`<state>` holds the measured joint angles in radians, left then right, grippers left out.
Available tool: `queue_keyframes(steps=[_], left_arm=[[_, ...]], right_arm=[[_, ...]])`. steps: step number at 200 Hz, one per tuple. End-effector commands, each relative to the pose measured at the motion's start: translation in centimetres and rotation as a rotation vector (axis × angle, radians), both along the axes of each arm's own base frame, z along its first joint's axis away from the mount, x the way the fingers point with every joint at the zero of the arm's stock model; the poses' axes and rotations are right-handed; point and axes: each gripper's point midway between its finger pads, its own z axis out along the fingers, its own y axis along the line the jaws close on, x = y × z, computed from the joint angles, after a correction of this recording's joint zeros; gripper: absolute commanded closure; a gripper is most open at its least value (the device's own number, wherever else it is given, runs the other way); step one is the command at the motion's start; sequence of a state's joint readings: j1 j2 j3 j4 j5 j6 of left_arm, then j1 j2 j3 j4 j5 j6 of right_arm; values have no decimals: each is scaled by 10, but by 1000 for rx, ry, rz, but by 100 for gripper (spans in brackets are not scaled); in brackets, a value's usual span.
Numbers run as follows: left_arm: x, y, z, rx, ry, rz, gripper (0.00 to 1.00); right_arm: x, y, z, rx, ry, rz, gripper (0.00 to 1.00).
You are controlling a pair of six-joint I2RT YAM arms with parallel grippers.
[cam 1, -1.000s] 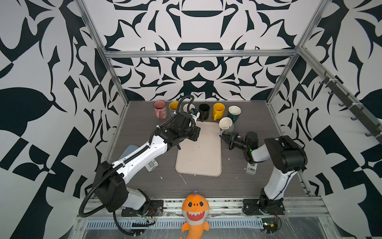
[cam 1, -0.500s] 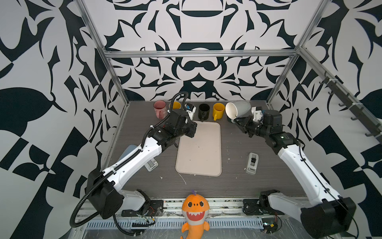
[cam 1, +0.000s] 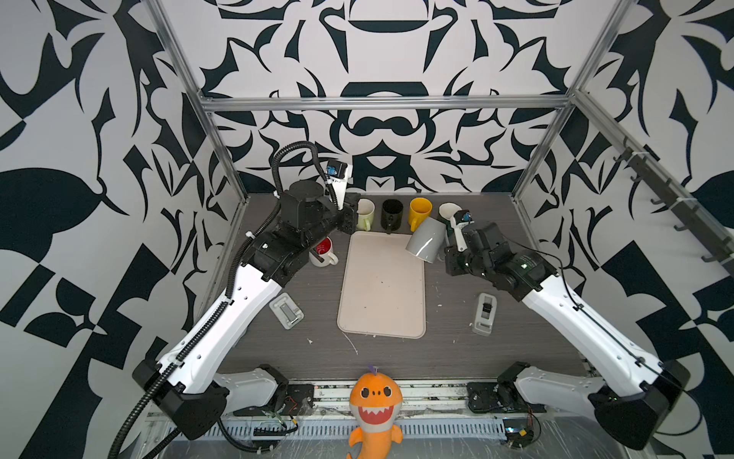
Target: Turn the mug right side up
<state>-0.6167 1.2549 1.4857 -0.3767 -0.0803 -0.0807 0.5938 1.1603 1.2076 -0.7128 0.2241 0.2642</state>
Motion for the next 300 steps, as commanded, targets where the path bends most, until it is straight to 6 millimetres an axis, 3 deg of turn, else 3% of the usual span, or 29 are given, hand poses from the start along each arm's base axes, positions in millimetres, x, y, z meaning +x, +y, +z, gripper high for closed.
queue_keyframes(steps=[1,51,103,148,207,253,275,300], left_arm=[[4,-12,-19,37,68,-57,89],[7,-24,-18,18,91,-113,85],[-1,-24,2,-33,152,-217,69],[-12,-27,15,-59,212,-314,65],[-17,-38,-4,-37,396,-402,68],[-24,-40,-5,-47,419,-436,68],[-27,-40,-10,-33,448,-445,68],[-27,-38,-20,-10,488,-435,68]], right_arm=[[17,11,70,-91,-289,62,100],[12,37,89,-244,-476,188,100],[5,58,109,-475,-707,223,100],[6,70,122,-666,-883,189,100],[-2,105,137,-1000,-1157,168,100],[-9,120,154,-1078,-1337,113,100],[-10,135,150,-1177,-1390,144,100],[-12,139,152,-1175,-1419,156,100]])
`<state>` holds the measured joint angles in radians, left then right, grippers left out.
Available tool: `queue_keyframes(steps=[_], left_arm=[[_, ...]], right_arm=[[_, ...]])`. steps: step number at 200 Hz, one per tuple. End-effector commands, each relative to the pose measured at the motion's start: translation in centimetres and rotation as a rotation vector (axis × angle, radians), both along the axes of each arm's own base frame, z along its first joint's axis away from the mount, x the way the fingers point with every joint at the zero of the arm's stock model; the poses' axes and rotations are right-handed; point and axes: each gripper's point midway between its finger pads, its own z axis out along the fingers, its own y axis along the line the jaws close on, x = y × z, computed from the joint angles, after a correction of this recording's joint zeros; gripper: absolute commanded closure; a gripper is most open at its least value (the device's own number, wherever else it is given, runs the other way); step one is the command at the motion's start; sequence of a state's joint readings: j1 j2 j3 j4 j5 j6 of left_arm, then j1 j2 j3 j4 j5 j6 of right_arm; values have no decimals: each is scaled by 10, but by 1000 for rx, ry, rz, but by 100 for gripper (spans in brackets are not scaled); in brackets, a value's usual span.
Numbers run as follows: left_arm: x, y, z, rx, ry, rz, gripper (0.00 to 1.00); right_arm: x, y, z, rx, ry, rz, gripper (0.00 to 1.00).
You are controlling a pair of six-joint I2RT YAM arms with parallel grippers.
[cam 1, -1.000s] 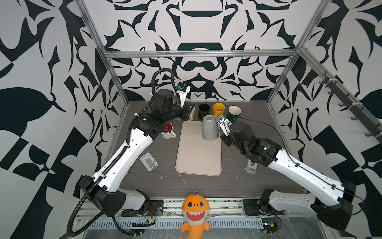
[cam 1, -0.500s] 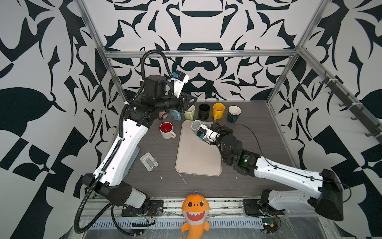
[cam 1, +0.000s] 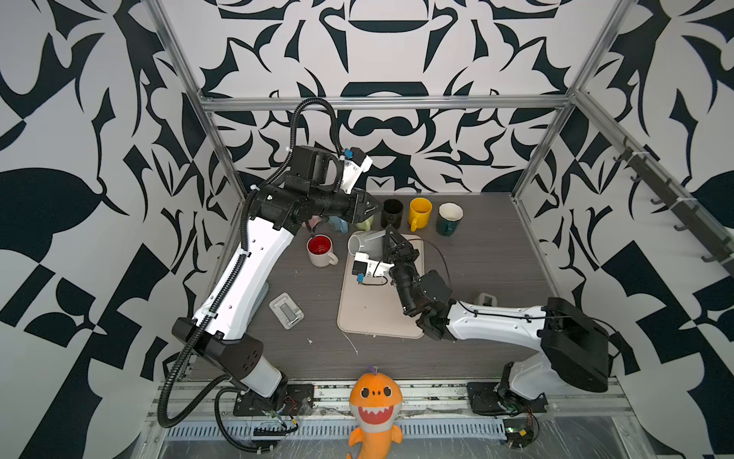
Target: Turn the mug right side up
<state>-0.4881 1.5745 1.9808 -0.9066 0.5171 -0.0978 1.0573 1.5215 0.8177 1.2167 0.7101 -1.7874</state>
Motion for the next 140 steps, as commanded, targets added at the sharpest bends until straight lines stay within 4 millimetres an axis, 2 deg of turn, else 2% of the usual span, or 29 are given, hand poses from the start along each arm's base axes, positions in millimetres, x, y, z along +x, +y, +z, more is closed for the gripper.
queue_keyframes(steps=[1,67,140], left_arm=[[-9,4,-8,31,56,-23,68],[-10,6,-39,88,166,-6,67],[-27,16,-60,177,129,-31,51]], right_arm=[[-20,-19,65,165,-184,25,100],[-22,-23,77,219,-185,31,100],[-19,-30,86,308,-125,43,100]])
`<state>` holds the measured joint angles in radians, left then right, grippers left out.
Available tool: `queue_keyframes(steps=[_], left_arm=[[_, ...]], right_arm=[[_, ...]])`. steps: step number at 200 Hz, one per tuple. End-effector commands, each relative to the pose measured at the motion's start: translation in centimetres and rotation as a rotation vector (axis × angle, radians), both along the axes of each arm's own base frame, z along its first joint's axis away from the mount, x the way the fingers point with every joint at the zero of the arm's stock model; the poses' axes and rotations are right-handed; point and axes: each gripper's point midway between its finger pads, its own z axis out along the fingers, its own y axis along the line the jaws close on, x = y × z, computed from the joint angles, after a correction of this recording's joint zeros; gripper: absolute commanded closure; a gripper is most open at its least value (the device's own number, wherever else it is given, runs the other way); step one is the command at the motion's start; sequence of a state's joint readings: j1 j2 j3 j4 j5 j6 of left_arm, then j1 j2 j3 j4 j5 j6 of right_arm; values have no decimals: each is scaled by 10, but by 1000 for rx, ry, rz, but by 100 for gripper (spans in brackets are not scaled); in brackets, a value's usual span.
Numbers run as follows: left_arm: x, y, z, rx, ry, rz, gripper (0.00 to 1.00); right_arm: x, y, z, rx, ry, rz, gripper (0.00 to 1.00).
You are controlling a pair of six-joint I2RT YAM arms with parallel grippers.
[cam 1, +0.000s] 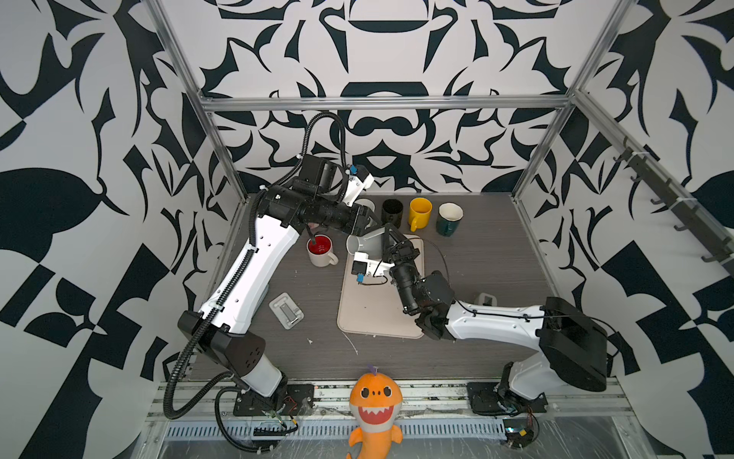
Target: Turn the mug right side up
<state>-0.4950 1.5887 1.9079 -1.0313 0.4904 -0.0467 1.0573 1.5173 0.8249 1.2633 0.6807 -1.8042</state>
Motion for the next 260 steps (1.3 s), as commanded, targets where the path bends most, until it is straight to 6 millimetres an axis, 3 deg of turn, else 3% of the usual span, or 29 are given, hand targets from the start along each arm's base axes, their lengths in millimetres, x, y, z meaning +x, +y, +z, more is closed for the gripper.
queue_keyframes(steps=[1,90,177,260], left_arm=[[-17,10,-5,45,-9,-21,50],[-32,3,1,5,-47,-89,49],[-50,-3,-17,38,1,-189,51],[-46,-1,-32,90,11,-197,50]], right_arm=[[-15,-30,71,279,-77,27,100],[-9,-27,65,292,-1,37,100],[-12,-22,67,289,68,103,100],[-18,-12,56,185,156,173,100]])
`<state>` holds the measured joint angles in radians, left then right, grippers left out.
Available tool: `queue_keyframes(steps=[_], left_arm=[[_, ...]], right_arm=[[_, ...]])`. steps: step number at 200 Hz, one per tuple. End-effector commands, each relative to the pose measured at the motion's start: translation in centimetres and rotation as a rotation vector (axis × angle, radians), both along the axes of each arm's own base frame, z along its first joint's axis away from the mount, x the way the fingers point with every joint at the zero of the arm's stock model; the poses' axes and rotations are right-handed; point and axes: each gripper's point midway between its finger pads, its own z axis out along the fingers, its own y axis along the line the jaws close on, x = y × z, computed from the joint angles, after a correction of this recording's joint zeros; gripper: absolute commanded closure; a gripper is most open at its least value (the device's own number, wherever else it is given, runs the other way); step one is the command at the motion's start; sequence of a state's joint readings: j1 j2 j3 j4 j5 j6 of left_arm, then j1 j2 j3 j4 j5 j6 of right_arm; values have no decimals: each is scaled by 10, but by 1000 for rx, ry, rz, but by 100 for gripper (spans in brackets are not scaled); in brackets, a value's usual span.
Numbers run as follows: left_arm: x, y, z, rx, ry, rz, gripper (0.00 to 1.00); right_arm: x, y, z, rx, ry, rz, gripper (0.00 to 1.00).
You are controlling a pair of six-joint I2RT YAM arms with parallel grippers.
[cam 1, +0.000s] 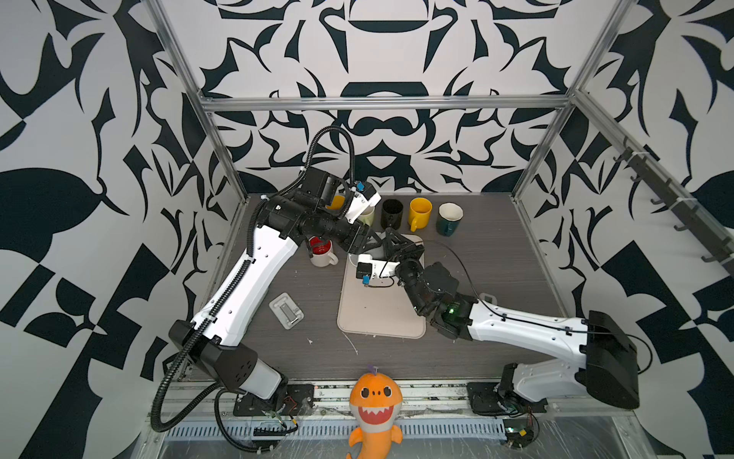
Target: Turn the mug right side up
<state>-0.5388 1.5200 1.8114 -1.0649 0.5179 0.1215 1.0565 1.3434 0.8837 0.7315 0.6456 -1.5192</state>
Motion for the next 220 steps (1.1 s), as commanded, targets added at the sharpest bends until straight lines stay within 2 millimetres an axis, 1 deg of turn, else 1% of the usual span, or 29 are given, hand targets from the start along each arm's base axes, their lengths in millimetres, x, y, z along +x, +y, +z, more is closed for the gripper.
queue_keyframes(steps=[1,30,83,128,152,190,202,220], left_arm=[[-9,2,-19,48,72,-28,51],[-7,1,-26,67,85,-27,51],[-7,0,-37,89,112,-37,54],[-20,-5,-48,116,156,-90,56],[-27,-4,-56,138,176,-105,56],[-33,-3,-68,163,207,-119,58],[-35,-3,-70,170,215,-123,61],[-37,-2,-73,178,226,-126,61]], right_arm=[[-13,-12,66,203,-69,48,100],[-14,-9,61,167,-65,62,100],[-16,-5,61,149,-53,88,100],[-17,1,60,144,-27,108,100],[-17,3,60,136,-27,115,100],[-17,7,62,131,-25,124,100],[-16,8,62,130,-25,125,100],[-15,9,63,133,-24,125,100]])
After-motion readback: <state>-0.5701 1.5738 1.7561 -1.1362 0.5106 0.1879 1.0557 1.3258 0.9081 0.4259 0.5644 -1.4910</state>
